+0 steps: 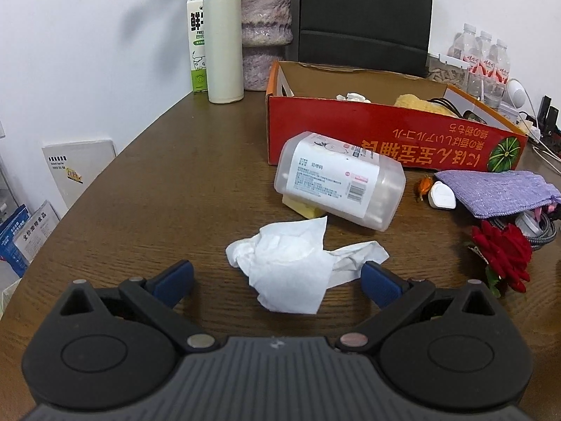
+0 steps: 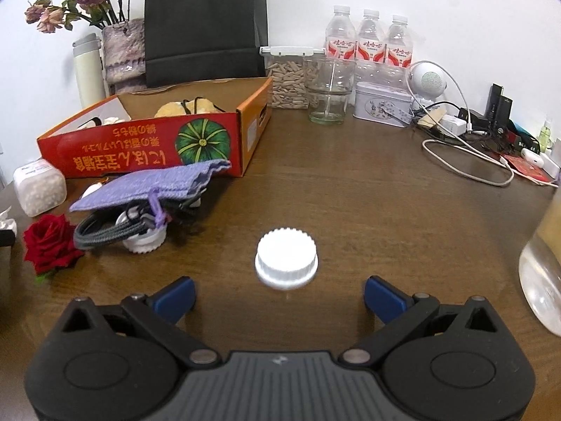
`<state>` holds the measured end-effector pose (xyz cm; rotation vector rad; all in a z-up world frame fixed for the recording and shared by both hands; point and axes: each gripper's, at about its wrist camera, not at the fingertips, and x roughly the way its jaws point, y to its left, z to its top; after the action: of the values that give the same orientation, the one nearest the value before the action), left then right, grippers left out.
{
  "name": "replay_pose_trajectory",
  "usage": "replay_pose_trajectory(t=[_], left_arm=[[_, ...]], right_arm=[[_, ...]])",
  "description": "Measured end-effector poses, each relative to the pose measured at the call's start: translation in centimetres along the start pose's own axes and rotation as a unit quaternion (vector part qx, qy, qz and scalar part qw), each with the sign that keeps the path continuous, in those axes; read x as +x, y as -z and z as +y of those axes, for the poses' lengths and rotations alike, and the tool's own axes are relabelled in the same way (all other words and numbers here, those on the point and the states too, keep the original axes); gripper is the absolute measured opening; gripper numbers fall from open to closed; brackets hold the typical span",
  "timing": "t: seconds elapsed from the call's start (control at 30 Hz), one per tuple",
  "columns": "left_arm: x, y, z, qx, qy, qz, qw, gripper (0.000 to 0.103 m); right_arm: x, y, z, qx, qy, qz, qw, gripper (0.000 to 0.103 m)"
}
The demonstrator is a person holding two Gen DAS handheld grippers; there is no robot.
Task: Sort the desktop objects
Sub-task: 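Grasp the crumpled white tissue with the left gripper while the right grasps the white bottle cap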
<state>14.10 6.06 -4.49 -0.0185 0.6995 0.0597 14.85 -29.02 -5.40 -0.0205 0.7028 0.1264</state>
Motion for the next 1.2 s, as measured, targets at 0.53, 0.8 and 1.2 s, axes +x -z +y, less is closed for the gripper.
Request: replay_pose_trajectory(t=[0.53, 0.8, 1.2], left_arm=[[0.8, -0.7, -0.3, 0.002, 0.002, 0.001, 1.0000, 0.103], [0.6, -0.8, -0.3, 0.001, 0.000, -0.007, 1.0000, 0.088], [-0.8, -0.3, -1.0, -0.007, 0.009, -0.038, 0.9992, 0.022]], right_arm=[[1.1, -1.1, 0.1, -0.001, -0.005, -0.010, 1.000, 0.089], [0.5, -1.1, 0.1, 0.000, -0.003, -0.029, 1.000, 0.039], [-0.9, -0.8, 1.6, -0.010, 0.002, -0.060, 0.998, 0.038]])
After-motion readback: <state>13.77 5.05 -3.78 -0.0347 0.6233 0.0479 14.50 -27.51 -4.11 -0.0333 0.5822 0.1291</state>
